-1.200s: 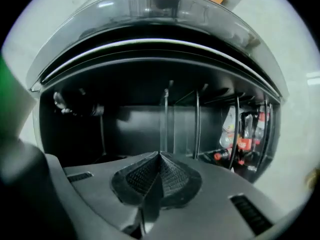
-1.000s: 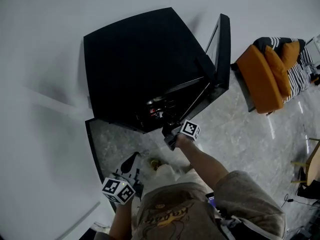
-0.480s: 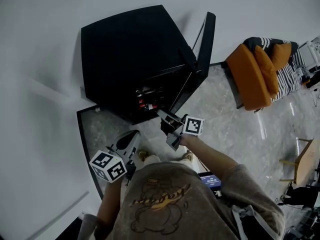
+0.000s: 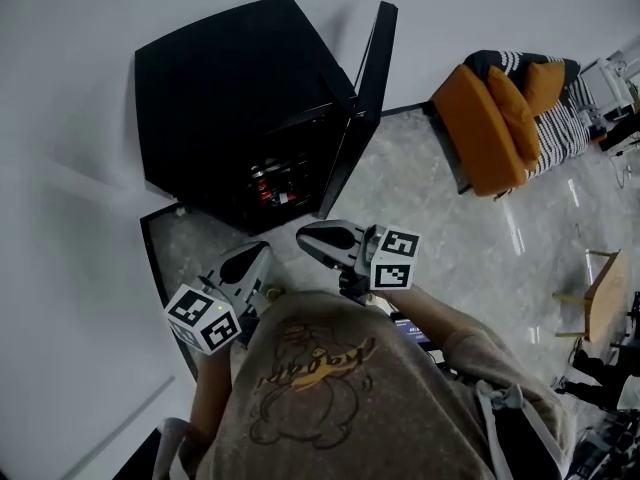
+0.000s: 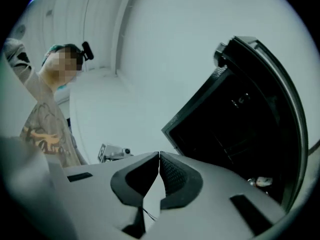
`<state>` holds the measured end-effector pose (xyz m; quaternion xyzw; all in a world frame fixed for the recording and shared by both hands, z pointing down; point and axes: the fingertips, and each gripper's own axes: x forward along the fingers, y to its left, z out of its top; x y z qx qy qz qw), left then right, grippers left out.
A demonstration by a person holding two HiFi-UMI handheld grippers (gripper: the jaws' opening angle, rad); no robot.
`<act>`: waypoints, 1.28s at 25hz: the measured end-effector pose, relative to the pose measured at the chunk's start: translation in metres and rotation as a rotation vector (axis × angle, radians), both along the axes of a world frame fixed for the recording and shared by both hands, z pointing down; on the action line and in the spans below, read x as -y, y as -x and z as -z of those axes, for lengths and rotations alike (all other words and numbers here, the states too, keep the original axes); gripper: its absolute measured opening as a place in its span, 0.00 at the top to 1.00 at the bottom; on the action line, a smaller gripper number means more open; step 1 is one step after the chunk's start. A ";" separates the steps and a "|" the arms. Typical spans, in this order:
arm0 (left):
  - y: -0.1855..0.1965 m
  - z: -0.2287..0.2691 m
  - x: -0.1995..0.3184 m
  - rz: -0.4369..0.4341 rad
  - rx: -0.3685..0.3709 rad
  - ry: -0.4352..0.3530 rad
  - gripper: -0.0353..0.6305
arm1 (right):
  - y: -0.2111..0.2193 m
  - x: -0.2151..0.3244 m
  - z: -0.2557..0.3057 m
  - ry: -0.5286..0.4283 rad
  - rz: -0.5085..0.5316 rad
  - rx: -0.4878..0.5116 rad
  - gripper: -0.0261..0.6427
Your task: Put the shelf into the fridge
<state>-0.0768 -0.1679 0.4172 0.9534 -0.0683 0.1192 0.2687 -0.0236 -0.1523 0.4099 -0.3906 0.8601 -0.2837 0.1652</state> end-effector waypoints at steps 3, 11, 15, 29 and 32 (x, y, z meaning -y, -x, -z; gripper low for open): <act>-0.005 0.010 -0.005 -0.018 -0.027 -0.023 0.94 | 0.005 -0.021 0.011 -0.039 0.055 -0.108 0.93; -0.020 0.029 -0.020 -0.074 -0.069 -0.081 0.94 | 0.008 -0.042 0.047 -0.158 0.135 -0.219 0.93; -0.019 0.029 -0.019 -0.058 -0.071 -0.081 0.94 | 0.003 -0.044 0.049 -0.179 0.140 -0.218 0.93; -0.008 0.020 -0.023 -0.017 -0.051 -0.039 0.94 | -0.009 -0.052 0.044 -0.159 0.101 -0.234 0.93; -0.009 0.018 -0.026 -0.016 -0.046 -0.032 0.94 | -0.012 -0.055 0.042 -0.151 0.094 -0.233 0.93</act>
